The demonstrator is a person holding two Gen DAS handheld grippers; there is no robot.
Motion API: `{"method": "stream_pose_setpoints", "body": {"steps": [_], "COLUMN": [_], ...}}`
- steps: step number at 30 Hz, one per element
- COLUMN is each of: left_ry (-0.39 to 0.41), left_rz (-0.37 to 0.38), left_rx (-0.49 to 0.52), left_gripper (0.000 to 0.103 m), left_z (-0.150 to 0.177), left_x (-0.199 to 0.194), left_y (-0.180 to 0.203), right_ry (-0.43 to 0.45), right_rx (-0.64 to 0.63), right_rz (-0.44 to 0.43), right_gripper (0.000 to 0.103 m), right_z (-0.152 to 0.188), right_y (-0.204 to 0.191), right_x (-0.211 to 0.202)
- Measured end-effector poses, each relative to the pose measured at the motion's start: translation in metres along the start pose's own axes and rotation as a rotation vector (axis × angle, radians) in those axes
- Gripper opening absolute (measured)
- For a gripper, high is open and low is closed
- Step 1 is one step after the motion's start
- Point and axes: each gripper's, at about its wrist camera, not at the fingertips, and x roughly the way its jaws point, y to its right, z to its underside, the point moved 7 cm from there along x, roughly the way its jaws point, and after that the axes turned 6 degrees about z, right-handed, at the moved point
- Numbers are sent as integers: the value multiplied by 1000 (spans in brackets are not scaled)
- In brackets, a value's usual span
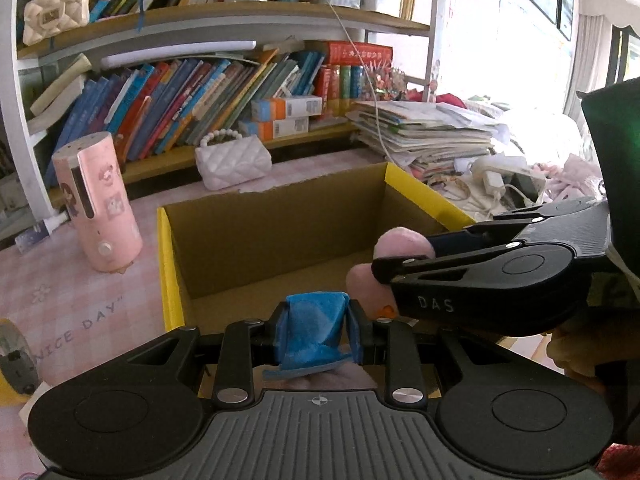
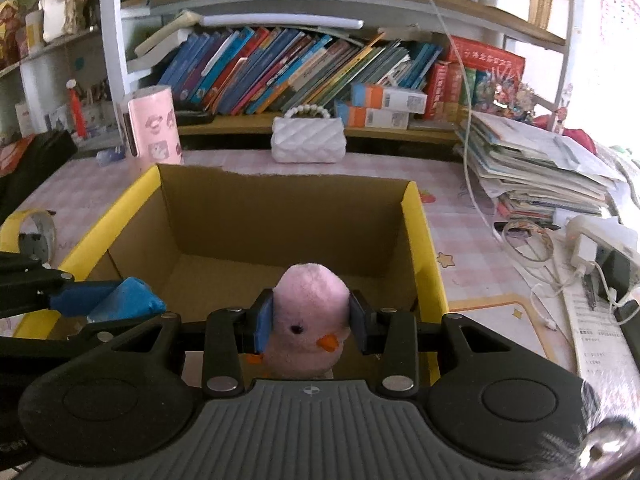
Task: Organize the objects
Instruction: 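Lower both tools into the yellow box and open them to release the items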
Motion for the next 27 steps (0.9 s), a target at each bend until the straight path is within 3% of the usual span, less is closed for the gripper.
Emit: {"method": "stream_pose_setpoints", "body": {"steps": [11,14,21,25,27], "left_ry": [-26,-42,-42,-18,-6], "left_rz": [-7,-11,-13,-11,-33], "left_rx": [15,12,7,12,16], "left_gripper": [32,32,32,42,58], "left_z": [5,9,10,8,7], "left_x": [10,13,13,7,4], "left_y": [-2,-2,-3,-2,-1], "right_ry": [-23,-96,-96,-97,-92], "right_rx": [-51,-8,-17,-4,11], "right_rz": [-32,-54,-55,-54,-55], "right_gripper": [37,37,37,39,39], "right_z": [-3,3,4,6,6], "right_y": [-8,-7,-8,-7,-6], "right_x": [12,22,19,18,16]}}
